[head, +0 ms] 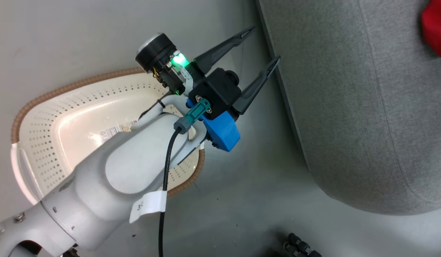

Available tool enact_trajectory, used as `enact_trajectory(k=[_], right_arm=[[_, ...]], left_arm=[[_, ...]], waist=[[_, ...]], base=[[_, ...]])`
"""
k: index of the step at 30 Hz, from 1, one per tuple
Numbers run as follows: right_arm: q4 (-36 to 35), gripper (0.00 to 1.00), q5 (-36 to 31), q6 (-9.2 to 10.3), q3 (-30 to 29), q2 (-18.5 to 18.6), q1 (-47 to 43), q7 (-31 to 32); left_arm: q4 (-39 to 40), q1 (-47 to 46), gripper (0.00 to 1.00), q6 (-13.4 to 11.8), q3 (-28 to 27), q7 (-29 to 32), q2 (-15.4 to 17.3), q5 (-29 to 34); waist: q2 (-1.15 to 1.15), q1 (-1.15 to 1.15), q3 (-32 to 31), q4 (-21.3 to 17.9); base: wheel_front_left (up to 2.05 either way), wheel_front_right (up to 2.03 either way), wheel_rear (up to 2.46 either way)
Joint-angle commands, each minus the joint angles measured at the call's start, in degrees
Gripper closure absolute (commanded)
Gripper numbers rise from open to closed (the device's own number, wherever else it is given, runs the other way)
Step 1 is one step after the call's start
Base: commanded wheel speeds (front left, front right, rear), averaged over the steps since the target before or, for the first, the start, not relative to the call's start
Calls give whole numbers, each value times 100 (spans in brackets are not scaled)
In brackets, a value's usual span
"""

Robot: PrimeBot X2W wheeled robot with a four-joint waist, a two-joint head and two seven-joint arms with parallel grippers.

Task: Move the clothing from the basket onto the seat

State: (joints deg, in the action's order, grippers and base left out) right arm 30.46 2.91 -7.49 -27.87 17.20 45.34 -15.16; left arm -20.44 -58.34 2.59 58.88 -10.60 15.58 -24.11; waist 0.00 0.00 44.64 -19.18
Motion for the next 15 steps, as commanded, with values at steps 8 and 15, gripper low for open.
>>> enact_trajectory(k=[8, 15], right_arm=[[-662, 0, -53, 0, 431, 10, -1214, 0], [-1456, 0, 2, -1, 718, -5, -1932, 0]], left_arm=[[-354, 512, 0, -101, -156, -360, -185, -287], [-420, 1058, 0, -285, -743, -464, -371, -514]], waist=[[0, 0, -1011, 43], [0, 0, -1908, 312]], base=[[0, 0, 0], [0, 0, 0]])
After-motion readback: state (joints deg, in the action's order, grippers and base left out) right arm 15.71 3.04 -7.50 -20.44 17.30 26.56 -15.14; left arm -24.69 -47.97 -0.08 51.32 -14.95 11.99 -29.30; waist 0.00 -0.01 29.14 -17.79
